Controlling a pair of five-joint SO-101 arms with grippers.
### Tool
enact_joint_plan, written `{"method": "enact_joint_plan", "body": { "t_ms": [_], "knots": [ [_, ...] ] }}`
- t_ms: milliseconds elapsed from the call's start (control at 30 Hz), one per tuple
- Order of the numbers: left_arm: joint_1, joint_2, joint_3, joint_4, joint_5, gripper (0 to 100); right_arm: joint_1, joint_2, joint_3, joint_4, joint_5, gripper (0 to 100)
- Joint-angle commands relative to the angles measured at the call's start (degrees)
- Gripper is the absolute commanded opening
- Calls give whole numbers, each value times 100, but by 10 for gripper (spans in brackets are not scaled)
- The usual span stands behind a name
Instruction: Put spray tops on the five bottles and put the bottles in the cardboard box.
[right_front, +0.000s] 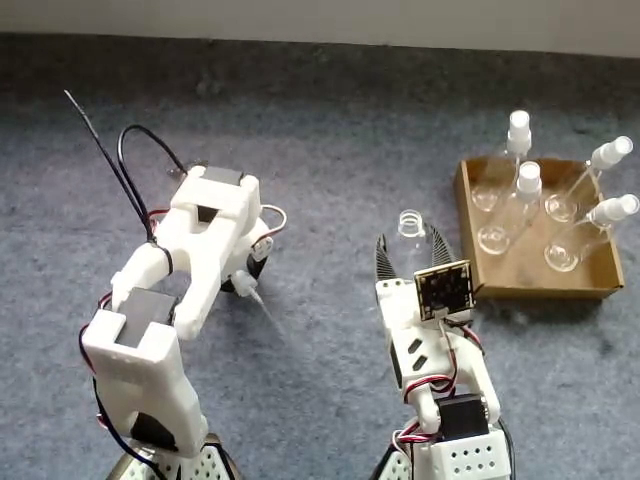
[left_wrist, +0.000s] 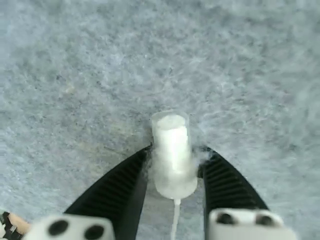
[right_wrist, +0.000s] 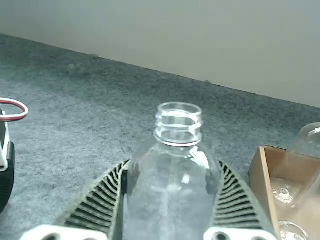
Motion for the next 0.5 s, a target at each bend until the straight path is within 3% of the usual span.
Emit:
{"method": "enact_joint_plan", "body": {
  "t_ms": [0,233,467],
  "knots": [
    [4,-31,-4,-44,-343,22,-40,-4,892,22,35,120],
    [22,-40,-180,-88,-457,41,-40,-4,892,22,26,120],
    [127,-48,-629,-53,-2040,41,-40,-4,892,22,26,120]
  ]
}}
